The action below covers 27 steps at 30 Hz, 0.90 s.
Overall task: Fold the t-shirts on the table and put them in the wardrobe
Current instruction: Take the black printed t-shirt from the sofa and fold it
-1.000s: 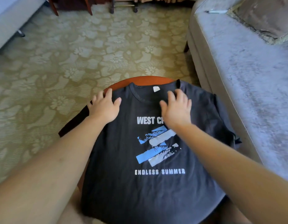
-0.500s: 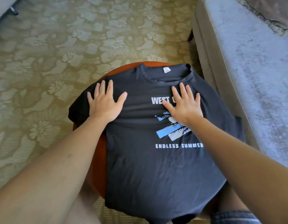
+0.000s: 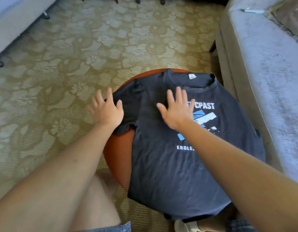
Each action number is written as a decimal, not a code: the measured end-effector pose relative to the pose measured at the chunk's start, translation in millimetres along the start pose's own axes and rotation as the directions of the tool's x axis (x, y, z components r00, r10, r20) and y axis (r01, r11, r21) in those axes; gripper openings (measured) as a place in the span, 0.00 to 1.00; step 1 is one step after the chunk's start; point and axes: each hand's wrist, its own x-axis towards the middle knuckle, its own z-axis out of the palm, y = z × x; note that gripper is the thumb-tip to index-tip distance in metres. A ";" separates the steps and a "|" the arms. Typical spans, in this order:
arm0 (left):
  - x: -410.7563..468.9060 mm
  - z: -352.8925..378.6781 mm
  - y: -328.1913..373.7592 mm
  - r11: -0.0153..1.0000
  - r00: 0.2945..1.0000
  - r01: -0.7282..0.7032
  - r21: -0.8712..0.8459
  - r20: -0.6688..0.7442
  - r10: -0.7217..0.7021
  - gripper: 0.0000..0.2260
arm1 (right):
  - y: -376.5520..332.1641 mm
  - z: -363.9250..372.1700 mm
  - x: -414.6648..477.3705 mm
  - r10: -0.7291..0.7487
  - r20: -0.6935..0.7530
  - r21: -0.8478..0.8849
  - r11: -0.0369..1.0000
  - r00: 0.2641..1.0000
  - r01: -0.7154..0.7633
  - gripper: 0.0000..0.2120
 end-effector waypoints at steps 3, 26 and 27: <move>1.6 -4.2 -12.4 0.962 0.961 0.261 -0.077 0.116 -0.251 0.35 | -36.3 16.5 -3.9 -0.056 0.108 0.010 0.998 0.993 0.055 0.33; 44.3 -33.6 -1.3 0.894 0.995 -0.036 -0.446 0.069 0.074 0.24 | -39.0 32.7 -2.2 -0.034 0.019 -0.090 0.995 0.999 0.036 0.35; 42.3 -33.6 -2.0 0.890 0.993 0.020 -0.456 0.116 0.037 0.26 | -39.1 32.9 -2.0 -0.035 0.019 -0.088 0.995 0.999 0.036 0.35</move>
